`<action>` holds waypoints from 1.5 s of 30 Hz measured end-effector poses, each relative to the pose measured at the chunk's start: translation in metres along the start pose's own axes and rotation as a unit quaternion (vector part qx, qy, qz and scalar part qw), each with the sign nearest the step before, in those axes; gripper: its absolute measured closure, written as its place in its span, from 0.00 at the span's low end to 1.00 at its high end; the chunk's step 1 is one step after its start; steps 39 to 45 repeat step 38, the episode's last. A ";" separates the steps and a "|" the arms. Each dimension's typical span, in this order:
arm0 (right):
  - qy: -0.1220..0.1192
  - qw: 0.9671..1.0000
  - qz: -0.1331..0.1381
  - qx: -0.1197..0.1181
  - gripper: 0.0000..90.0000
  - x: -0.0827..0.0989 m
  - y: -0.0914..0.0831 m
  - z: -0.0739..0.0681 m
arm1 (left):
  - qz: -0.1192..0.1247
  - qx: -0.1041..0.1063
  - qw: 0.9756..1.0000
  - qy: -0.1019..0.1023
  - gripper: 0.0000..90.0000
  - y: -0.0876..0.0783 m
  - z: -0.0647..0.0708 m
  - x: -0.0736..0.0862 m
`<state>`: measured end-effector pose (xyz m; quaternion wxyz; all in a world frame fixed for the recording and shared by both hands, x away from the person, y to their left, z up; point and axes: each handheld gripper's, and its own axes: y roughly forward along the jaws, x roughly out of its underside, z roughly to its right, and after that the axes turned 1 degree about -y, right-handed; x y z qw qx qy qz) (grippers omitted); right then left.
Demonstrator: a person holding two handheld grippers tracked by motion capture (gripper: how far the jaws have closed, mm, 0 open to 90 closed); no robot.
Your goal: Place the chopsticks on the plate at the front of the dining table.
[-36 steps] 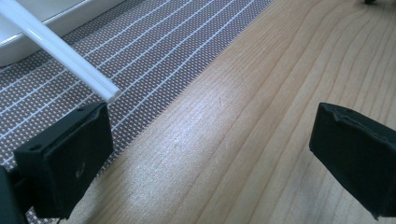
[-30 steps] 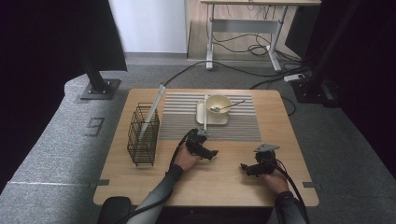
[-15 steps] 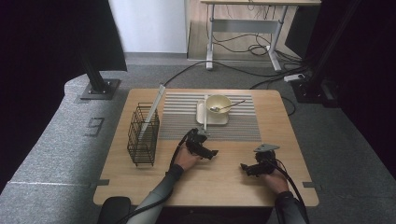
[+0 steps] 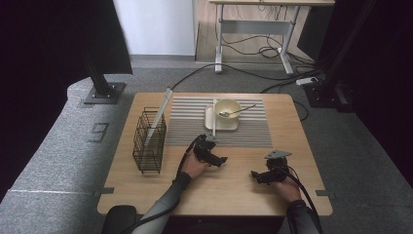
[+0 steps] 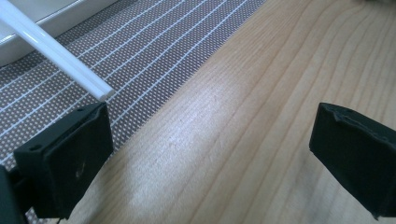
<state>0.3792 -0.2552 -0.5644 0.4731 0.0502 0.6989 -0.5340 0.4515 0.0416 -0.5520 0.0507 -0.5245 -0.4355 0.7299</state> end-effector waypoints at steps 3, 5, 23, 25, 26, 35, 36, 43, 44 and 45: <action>0.000 1.000 0.000 0.000 0.00 0.000 0.000 0.000 | 0.007 -0.005 1.000 -0.003 0.00 -0.010 0.002 0.003; 0.000 1.000 0.000 0.000 0.00 0.000 0.000 0.000 | 0.013 -0.006 1.000 -0.007 0.00 -0.019 0.002 0.005; 0.000 1.000 0.000 0.000 0.00 0.000 0.000 0.000 | 0.003 -0.035 0.999 -0.032 0.00 -0.073 0.018 0.065; -0.001 1.000 0.000 0.000 0.00 0.000 0.000 0.000 | -0.011 -0.043 0.999 -0.030 0.00 -0.073 0.020 0.072; -0.001 1.000 0.001 0.000 0.00 0.000 0.000 0.000 | -0.018 -0.045 0.998 -0.029 0.00 -0.072 0.021 0.075; 0.000 1.000 0.001 0.001 0.00 0.000 0.000 0.000 | -0.041 -0.054 0.998 -0.016 0.00 -0.071 0.028 0.081; 0.000 1.000 0.001 0.000 0.00 0.000 0.000 0.000 | -0.041 -0.054 0.998 -0.016 0.00 -0.071 0.028 0.081; -0.001 1.000 0.001 0.000 0.00 0.000 0.000 0.000 | -0.041 -0.054 0.998 -0.016 0.00 -0.071 0.028 0.081; -0.001 1.000 0.001 0.000 0.00 0.000 0.000 0.000 | -0.041 -0.054 0.998 -0.016 0.00 -0.071 0.028 0.081; -0.001 1.000 0.001 0.000 0.00 0.000 0.000 0.000 | -0.041 -0.054 0.998 -0.016 0.00 -0.071 0.028 0.081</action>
